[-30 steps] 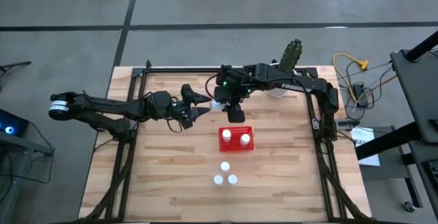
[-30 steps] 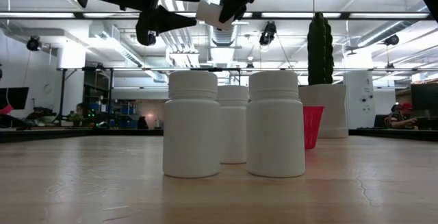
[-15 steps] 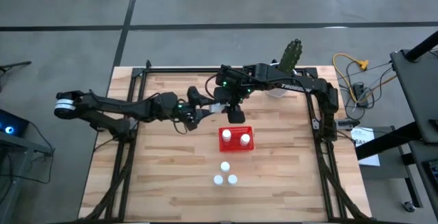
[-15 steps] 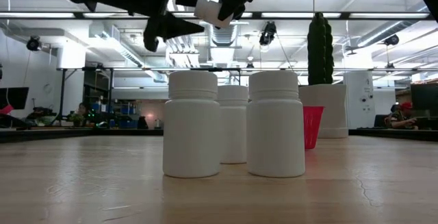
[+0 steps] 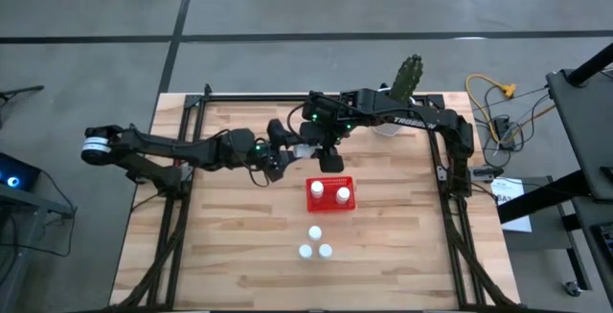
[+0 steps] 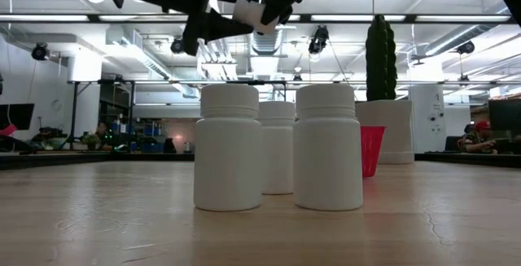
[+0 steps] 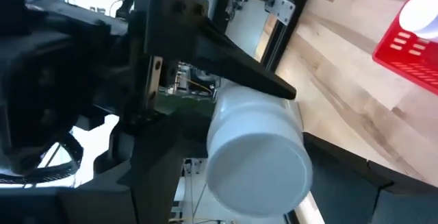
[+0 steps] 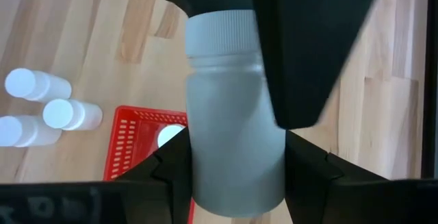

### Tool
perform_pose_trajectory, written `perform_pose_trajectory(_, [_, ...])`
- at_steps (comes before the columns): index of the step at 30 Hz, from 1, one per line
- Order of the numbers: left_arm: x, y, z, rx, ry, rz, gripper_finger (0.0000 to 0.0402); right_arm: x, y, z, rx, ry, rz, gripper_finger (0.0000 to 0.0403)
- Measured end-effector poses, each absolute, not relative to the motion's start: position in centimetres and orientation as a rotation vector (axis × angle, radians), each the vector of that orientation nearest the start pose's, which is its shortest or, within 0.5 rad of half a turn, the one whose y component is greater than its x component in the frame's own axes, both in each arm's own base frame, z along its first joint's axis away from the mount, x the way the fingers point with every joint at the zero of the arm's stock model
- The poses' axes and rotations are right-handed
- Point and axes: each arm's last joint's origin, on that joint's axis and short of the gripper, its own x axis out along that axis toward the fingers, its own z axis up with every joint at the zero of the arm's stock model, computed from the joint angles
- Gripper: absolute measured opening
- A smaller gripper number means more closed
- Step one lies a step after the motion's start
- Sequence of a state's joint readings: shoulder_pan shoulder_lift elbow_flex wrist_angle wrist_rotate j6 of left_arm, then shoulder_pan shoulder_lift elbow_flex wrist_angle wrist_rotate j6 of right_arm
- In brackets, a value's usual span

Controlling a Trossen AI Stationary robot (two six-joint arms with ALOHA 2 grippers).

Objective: Pick and place pill bottles into a basket
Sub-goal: Adjust the white pill bottles in the red basket

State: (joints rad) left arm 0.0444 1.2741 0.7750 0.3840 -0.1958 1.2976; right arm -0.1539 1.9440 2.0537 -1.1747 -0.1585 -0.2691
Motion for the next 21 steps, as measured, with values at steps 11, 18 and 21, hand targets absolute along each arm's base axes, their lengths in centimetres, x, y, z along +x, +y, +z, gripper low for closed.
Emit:
perform_pose_trajectory(11, [28.13,1.39,27.99,1.322,0.296,0.17,0.0267,39.6,-5.68,35.13,-0.08,1.041,0.146,0.0157])
perform_pose_trajectory(18, [28.13,1.39,28.0,1.318,0.295,0.17,0.0267,39.6,-5.68,35.13,-0.089,1.04,0.151,0.0156])
perform_pose_trajectory(21, [28.13,1.35,28.0,1.318,0.293,0.17,0.0255,39.6,-5.68,35.13,-0.092,1.039,0.153,0.0155])
